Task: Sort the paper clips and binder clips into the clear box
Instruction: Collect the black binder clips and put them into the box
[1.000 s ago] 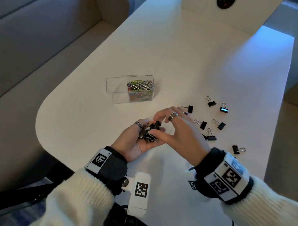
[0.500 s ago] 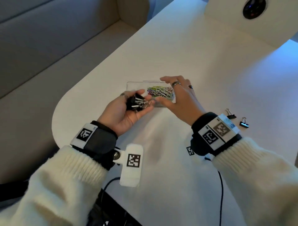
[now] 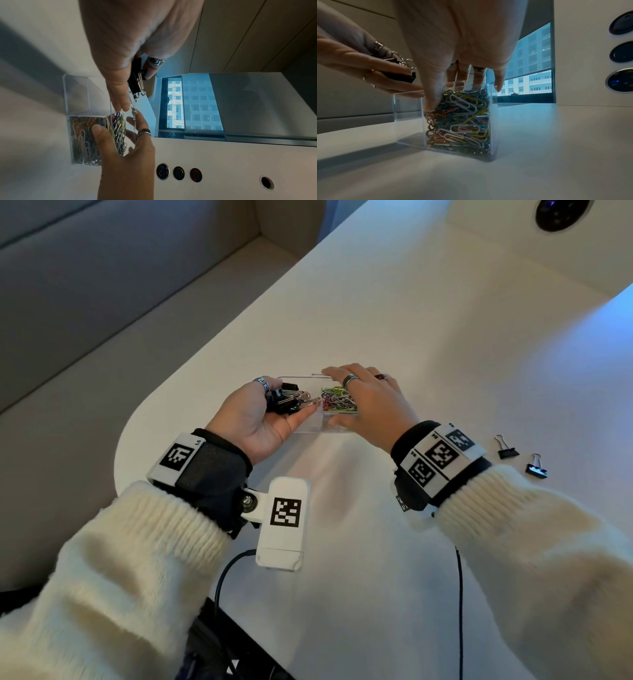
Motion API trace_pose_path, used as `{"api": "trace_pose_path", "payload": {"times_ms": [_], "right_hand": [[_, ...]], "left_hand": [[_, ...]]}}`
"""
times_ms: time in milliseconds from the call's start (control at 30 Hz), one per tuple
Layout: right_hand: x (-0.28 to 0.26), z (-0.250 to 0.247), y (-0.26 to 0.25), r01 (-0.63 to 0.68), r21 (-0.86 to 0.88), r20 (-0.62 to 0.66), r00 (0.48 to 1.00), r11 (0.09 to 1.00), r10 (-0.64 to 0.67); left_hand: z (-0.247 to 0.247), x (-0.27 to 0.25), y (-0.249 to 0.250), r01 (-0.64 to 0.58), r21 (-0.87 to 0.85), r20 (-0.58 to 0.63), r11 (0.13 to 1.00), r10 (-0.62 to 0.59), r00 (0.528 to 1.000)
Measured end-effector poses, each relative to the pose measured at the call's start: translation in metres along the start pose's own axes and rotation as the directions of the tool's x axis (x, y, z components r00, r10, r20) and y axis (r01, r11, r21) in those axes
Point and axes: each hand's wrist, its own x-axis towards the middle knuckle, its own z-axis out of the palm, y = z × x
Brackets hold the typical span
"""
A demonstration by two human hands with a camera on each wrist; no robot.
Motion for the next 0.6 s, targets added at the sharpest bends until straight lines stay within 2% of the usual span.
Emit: {"api": "trace_pose_path", "payload": {"times_ms": [400, 600], "right_hand": [[0.0018, -0.0008, 0.0031, 0.002, 0.039, 0.009, 1.0, 0.999, -0.002], [0.0021, 0.0002, 0.0038, -0.009, 0.049, 0.014, 1.0, 0.999, 0.009]], "left_hand": [[0.0006, 0.0004, 0.007, 0.04, 0.008, 0.037, 0.999, -0.04, 0.999], [0.0018, -0.003, 0.0075, 0.041, 0.017, 0.006, 0.999, -0.041, 0.999]]}}
